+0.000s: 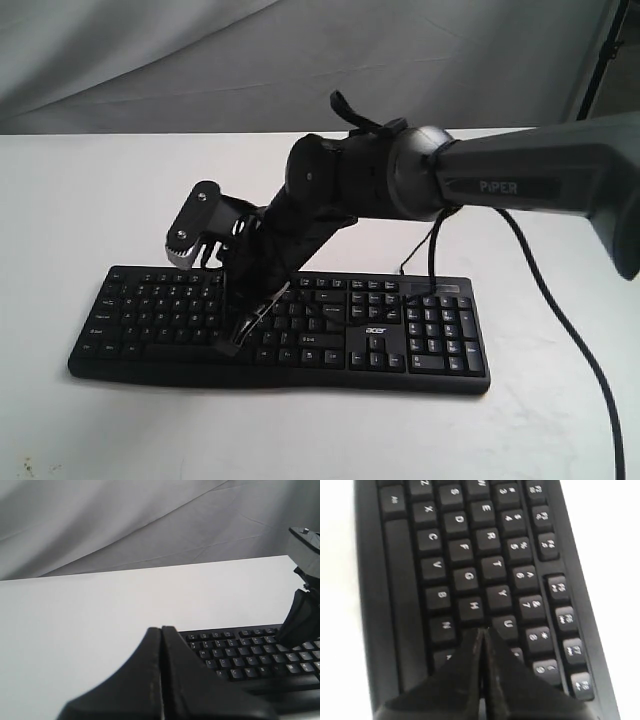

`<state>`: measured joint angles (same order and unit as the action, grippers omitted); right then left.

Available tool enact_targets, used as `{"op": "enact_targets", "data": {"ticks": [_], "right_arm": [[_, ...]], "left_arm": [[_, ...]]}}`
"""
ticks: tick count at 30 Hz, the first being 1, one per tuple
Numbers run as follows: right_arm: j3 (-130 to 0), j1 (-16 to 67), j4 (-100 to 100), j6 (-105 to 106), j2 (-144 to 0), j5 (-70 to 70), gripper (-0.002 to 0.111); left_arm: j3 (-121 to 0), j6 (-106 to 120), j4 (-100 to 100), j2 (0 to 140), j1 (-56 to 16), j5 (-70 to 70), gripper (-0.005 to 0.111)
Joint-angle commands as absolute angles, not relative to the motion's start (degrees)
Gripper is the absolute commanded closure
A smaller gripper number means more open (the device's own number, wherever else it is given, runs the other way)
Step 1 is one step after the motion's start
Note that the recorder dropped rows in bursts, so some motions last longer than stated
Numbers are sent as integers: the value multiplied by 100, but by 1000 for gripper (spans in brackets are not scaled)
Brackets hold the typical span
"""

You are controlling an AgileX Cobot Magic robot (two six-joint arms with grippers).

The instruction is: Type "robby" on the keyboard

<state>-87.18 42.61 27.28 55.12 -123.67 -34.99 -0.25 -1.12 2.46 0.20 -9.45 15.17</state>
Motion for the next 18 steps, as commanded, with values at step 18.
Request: {"op": "enact_targets", "data": {"ticks": [18], "right_arm": [[-9381,4684,2837,5409,-12823,-3729,108]], "left_arm": [[0,-128,274,0,-982,1486,107]]}}
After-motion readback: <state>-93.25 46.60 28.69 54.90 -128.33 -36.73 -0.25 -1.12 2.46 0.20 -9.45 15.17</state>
